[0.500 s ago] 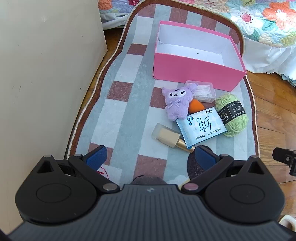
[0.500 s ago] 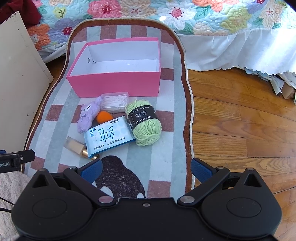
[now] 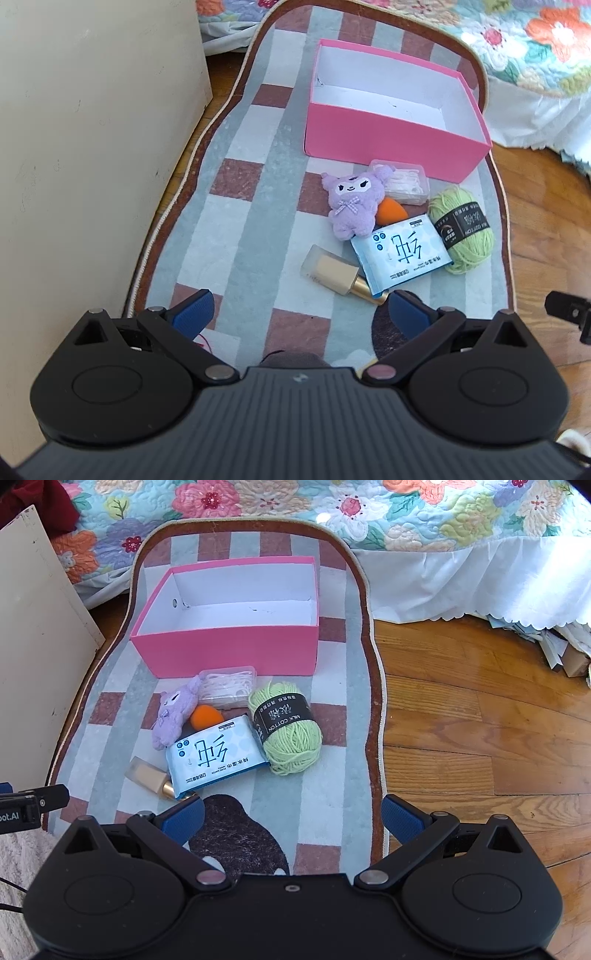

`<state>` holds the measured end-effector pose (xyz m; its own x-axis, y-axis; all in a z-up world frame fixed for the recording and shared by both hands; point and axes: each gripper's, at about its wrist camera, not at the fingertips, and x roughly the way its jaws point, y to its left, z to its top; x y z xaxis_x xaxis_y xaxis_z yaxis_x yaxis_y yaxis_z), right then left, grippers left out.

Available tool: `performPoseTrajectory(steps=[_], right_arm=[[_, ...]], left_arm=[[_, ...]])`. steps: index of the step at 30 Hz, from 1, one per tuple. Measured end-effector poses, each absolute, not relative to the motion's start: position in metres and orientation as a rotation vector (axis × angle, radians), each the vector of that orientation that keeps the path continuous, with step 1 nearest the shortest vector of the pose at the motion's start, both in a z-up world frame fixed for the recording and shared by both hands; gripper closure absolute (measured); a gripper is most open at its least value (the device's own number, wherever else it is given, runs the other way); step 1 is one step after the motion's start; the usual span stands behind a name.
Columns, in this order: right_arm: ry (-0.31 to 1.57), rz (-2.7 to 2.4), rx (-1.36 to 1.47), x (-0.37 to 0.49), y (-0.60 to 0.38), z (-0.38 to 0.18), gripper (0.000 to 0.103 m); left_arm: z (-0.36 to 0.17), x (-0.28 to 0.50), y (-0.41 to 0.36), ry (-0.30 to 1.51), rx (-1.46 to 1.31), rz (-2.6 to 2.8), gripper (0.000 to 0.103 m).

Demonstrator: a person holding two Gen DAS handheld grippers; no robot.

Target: Organize objects

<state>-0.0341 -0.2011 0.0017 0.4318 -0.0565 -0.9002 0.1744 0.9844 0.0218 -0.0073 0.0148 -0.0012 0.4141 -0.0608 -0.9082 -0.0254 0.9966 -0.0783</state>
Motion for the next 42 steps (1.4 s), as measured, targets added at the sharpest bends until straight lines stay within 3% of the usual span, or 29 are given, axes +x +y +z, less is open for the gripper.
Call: performPoseTrajectory(steps=[42], right_arm=[[1.127, -0.146, 0.113, -0.029, -0.206, -0.004, 0.000]], left_arm=[[0.005, -0.009, 0.007, 1.105, -0.050, -0.077, 0.001]])
